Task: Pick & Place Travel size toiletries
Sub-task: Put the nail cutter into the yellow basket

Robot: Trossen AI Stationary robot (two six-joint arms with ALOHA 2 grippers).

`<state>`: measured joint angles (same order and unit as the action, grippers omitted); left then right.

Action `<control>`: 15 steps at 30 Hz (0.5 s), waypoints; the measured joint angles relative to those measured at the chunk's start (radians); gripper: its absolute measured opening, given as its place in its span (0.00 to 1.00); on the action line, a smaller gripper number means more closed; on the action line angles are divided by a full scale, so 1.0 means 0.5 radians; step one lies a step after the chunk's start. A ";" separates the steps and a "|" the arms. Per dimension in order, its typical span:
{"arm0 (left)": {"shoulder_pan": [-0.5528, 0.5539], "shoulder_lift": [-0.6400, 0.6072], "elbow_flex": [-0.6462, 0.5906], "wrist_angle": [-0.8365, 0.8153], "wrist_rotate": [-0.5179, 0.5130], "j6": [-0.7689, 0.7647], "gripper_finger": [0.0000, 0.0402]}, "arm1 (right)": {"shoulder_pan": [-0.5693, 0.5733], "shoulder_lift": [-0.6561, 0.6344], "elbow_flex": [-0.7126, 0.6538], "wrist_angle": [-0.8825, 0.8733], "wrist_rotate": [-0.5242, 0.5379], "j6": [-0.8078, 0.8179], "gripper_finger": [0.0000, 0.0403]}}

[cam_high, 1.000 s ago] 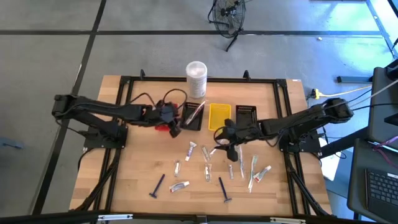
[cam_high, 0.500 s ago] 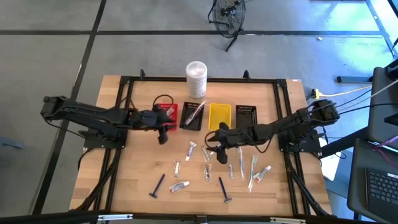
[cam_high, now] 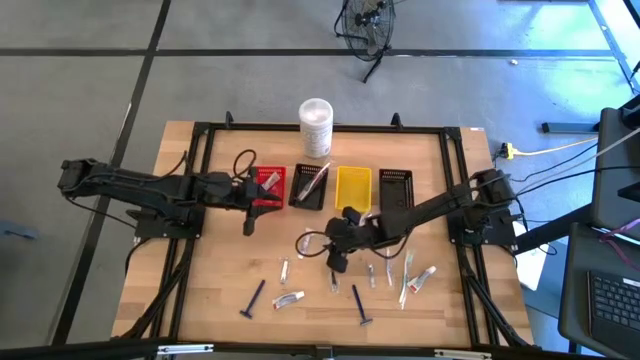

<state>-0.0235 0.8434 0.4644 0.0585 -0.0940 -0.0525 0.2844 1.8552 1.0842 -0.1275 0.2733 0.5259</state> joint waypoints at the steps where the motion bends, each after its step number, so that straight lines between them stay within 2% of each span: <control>1: 0.000 -0.011 -0.001 -0.017 0.001 -0.002 0.25 | 0.000 0.031 0.002 -0.003 -0.001 0.050 0.49; 4: 0.000 -0.015 0.001 -0.016 0.002 -0.024 0.25 | -0.002 0.094 0.002 -0.011 0.010 0.183 0.47; 10: -0.002 -0.013 0.000 -0.024 0.005 -0.025 0.26 | -0.002 0.129 0.002 -0.008 0.034 0.198 0.44; 15: -0.002 -0.013 0.000 -0.054 0.005 -0.025 0.25 | -0.002 0.129 0.002 -0.079 0.052 0.196 0.46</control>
<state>-0.0246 0.8371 0.4644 0.0316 -0.0914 -0.0652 0.2832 1.9198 1.0855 -0.1669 0.2993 0.6241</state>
